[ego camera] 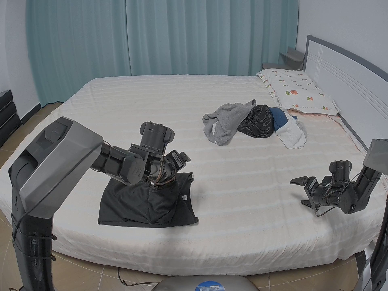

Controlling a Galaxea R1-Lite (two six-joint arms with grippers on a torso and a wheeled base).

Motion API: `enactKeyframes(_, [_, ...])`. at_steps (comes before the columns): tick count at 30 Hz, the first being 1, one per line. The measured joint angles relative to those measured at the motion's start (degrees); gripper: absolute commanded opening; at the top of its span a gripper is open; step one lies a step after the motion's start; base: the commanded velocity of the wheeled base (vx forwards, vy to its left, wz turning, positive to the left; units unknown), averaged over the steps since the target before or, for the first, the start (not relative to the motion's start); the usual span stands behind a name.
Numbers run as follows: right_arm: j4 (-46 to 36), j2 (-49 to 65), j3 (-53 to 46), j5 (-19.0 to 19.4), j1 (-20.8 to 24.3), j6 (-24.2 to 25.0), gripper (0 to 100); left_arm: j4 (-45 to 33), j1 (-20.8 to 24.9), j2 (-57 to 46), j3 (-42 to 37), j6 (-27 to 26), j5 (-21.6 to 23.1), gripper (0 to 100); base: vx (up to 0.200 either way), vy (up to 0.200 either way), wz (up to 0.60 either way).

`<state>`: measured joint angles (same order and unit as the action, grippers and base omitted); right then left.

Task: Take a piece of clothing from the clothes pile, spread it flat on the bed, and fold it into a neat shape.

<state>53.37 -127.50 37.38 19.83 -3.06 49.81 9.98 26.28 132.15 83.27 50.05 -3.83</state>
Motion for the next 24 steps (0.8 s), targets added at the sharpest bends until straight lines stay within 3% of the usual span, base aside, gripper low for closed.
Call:
enactKeyframes(14, [0.0, -0.1, 0.0, 0.0, 0.1, 0.0, 100, -0.5, -3.5, -6.1, -4.0, 1.0, 0.2, 100, 0.0, 0.0, 0.0])
enactKeyframes(20, [0.0, -0.2, 0.0, 0.0, 0.1, 0.0, 100, -0.4, -6.1, -7.9, -6.4, 5.4, 1.4, 100, 0.0, 0.0, 0.0])
enactKeyframes(24, [0.0, -0.2, 0.0, 0.0, 0.1, 0.0, 100, 0.1, -7.7, -9.1, -9.2, 6.0, 4.0, 100, 0.0, 0.2, 0.0])
